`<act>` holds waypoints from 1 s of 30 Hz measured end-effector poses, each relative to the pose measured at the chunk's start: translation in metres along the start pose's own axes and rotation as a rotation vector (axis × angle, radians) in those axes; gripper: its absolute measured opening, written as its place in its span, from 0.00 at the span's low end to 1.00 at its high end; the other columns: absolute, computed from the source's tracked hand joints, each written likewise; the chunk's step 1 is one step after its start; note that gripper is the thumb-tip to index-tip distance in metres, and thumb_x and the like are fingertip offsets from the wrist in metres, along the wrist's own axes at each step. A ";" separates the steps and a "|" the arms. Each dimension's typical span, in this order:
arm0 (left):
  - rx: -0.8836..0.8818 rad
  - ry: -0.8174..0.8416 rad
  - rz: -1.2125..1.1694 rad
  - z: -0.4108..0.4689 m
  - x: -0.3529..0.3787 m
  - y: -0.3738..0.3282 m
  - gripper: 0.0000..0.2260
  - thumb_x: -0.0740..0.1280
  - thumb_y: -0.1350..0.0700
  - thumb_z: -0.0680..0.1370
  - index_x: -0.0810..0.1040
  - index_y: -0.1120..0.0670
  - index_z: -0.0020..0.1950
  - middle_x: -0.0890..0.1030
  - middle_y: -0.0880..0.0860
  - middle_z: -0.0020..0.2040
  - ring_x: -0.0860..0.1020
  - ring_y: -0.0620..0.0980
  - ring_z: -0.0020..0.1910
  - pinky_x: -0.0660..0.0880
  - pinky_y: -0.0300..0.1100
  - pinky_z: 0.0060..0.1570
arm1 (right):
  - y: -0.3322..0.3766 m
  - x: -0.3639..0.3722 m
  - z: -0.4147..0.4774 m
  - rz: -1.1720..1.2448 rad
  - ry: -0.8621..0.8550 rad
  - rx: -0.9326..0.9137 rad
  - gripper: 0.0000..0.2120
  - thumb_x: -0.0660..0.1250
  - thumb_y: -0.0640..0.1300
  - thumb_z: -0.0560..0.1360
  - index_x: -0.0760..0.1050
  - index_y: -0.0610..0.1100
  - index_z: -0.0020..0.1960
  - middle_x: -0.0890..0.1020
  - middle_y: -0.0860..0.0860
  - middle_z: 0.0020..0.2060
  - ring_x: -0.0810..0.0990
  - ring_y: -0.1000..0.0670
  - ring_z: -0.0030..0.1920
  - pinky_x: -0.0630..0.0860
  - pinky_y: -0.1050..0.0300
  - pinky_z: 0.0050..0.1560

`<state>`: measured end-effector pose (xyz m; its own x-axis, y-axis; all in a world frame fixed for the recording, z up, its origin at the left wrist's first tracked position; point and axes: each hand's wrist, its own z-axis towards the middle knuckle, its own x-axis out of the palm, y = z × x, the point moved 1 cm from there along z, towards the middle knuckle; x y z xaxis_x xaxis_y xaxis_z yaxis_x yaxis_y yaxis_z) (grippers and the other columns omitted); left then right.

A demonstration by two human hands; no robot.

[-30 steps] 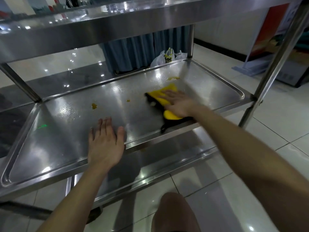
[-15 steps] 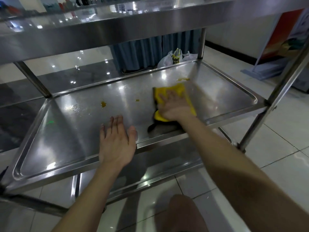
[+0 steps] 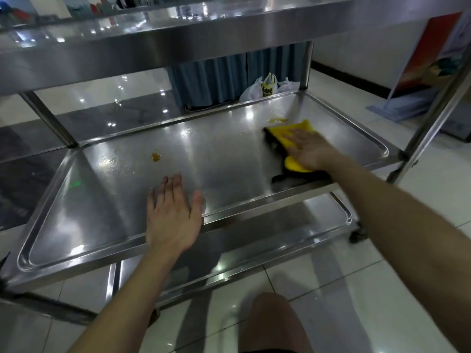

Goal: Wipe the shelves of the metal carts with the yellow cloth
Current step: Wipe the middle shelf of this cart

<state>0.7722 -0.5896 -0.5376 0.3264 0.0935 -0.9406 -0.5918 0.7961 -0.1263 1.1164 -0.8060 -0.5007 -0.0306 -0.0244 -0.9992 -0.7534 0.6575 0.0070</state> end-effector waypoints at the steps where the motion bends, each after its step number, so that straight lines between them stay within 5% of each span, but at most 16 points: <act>1: 0.000 -0.001 0.009 0.000 0.000 0.000 0.42 0.34 0.33 0.85 0.59 0.61 0.85 0.67 0.60 0.84 0.60 0.58 0.86 0.52 0.61 0.85 | -0.037 0.003 -0.008 0.033 -0.009 0.121 0.31 0.45 0.63 0.87 0.44 0.57 0.87 0.47 0.53 0.87 0.45 0.48 0.86 0.45 0.40 0.84; 4: 0.001 -0.021 0.015 -0.001 -0.001 0.000 0.43 0.34 0.32 0.84 0.61 0.61 0.85 0.69 0.62 0.83 0.62 0.60 0.85 0.54 0.63 0.84 | -0.102 0.011 -0.028 0.139 -0.028 0.352 0.32 0.39 0.67 0.85 0.45 0.60 0.87 0.47 0.54 0.87 0.45 0.49 0.86 0.40 0.37 0.84; 9: -0.006 -0.017 0.012 -0.003 -0.002 -0.003 0.38 0.39 0.35 0.86 0.61 0.61 0.85 0.69 0.63 0.82 0.62 0.61 0.85 0.55 0.64 0.84 | -0.079 0.016 -0.041 0.108 -0.016 0.391 0.34 0.37 0.68 0.82 0.46 0.60 0.87 0.47 0.52 0.87 0.45 0.48 0.86 0.37 0.34 0.83; 18: 0.007 -0.011 -0.032 -0.004 -0.014 -0.009 0.37 0.40 0.39 0.85 0.59 0.62 0.86 0.67 0.62 0.84 0.59 0.59 0.86 0.52 0.60 0.85 | 0.176 0.017 -0.067 0.096 -0.034 -0.084 0.38 0.41 0.66 0.77 0.50 0.59 0.86 0.50 0.49 0.87 0.47 0.45 0.86 0.41 0.32 0.82; 25: -0.023 -0.056 -0.438 -0.007 -0.032 0.005 0.29 0.51 0.41 0.87 0.64 0.53 0.85 0.65 0.56 0.85 0.59 0.53 0.86 0.57 0.54 0.83 | 0.181 0.020 -0.067 0.135 -0.048 -0.147 0.35 0.45 0.68 0.81 0.48 0.61 0.86 0.46 0.52 0.87 0.42 0.48 0.86 0.38 0.35 0.83; 30: -0.028 -0.124 -0.225 -0.009 -0.051 0.077 0.29 0.53 0.43 0.86 0.71 0.59 0.81 0.74 0.63 0.78 0.65 0.62 0.83 0.62 0.59 0.82 | 0.177 0.020 -0.064 0.172 -0.041 -0.137 0.36 0.44 0.70 0.79 0.47 0.63 0.86 0.45 0.54 0.87 0.42 0.49 0.86 0.40 0.35 0.83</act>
<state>0.7040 -0.5386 -0.5025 0.5387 -0.0105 -0.8424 -0.5134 0.7887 -0.3382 0.9405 -0.7380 -0.5171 -0.1417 0.1113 -0.9836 -0.8216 0.5411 0.1796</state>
